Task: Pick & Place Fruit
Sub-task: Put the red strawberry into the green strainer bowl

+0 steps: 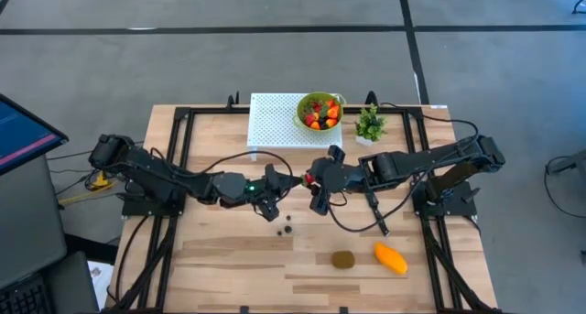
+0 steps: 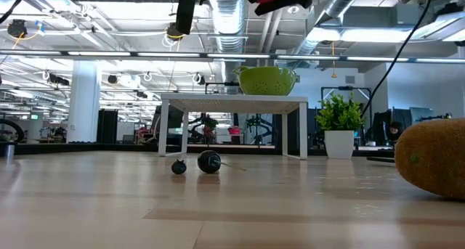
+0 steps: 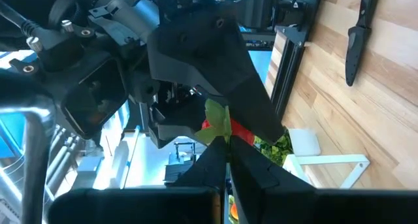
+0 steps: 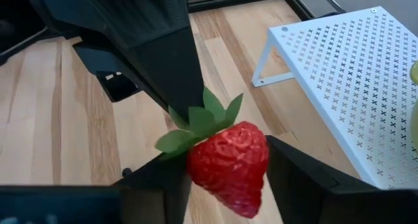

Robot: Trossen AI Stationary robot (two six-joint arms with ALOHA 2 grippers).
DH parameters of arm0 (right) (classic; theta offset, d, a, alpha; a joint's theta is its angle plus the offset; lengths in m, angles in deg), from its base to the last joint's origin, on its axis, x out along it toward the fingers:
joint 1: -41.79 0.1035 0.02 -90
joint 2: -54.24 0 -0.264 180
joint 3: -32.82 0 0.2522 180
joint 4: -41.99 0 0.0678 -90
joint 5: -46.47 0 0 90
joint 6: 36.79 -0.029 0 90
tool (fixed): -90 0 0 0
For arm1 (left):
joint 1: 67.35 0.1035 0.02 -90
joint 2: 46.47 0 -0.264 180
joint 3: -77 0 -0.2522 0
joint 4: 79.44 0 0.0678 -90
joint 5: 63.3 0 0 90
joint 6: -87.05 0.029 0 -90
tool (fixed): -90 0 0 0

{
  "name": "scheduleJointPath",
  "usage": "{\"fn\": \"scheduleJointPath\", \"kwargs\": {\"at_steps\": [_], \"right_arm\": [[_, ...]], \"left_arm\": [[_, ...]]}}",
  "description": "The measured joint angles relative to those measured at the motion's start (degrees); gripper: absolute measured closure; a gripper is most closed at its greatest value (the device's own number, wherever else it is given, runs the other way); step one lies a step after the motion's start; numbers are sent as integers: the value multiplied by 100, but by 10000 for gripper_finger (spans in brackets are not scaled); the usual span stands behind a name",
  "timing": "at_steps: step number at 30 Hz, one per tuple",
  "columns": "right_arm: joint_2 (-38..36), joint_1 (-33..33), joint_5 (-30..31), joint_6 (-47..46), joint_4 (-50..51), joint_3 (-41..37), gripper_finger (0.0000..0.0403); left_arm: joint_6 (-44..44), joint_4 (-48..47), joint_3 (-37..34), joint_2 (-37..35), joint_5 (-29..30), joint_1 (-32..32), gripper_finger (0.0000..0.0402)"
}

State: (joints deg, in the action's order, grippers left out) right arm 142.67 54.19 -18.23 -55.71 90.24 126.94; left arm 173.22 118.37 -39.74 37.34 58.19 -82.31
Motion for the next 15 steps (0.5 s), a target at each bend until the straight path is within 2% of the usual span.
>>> {"fn": "scheduleJointPath", "kwargs": {"at_steps": [8, 11, 15], "right_arm": [[-2, -4, -11, 0, -27, 0, 281], [-2, -4, -11, 1, -31, 0, 281], [-4, -4, -9, 2, -27, 0, 257]], "left_arm": [[-6, -4, 0, 0, 0, 0, 394], [-235, -4, 0, 0, -7, 0, 386], [-714, -4, 2, 0, -44, 2, 358]]}}
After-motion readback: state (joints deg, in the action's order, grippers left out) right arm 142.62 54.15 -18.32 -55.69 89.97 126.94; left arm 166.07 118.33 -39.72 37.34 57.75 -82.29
